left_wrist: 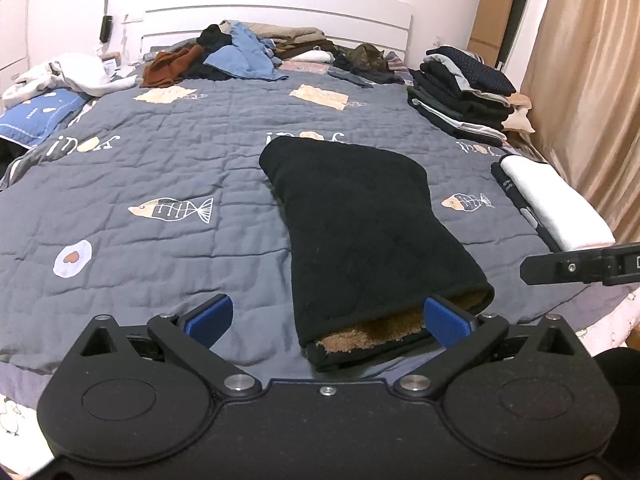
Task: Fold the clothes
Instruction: 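Move the open right gripper to the jacket's fur-lined end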
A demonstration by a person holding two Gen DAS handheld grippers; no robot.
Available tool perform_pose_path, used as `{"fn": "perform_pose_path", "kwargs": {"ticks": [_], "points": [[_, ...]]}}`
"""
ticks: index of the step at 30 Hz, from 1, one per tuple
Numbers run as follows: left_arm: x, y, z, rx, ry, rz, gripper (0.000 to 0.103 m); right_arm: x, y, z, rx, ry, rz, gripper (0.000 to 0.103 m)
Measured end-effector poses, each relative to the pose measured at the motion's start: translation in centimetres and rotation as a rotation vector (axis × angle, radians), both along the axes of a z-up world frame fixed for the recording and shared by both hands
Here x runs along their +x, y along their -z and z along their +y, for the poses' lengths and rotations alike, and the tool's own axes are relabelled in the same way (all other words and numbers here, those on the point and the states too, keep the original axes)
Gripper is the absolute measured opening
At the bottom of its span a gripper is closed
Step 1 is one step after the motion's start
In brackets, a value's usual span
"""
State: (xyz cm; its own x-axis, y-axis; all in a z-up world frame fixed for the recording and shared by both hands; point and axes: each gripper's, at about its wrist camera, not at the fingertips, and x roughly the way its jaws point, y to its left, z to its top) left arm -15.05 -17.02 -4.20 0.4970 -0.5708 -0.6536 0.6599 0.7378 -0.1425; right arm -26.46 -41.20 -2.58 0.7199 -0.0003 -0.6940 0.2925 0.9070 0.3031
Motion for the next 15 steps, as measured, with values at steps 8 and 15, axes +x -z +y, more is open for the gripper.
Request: {"fn": "perform_pose_path", "kwargs": {"ticks": [8, 15], "points": [[0.6, 0.2, -0.8, 0.014, 0.018, 0.006, 0.103, 0.3, -0.3, -0.7, -0.009, 0.017, 0.007, 0.068], [1.7, 0.4, -1.2, 0.013, 0.016, 0.020, 0.103, 1.1, 0.1, -1.9, 0.005, 0.016, 0.011, 0.069]]}}
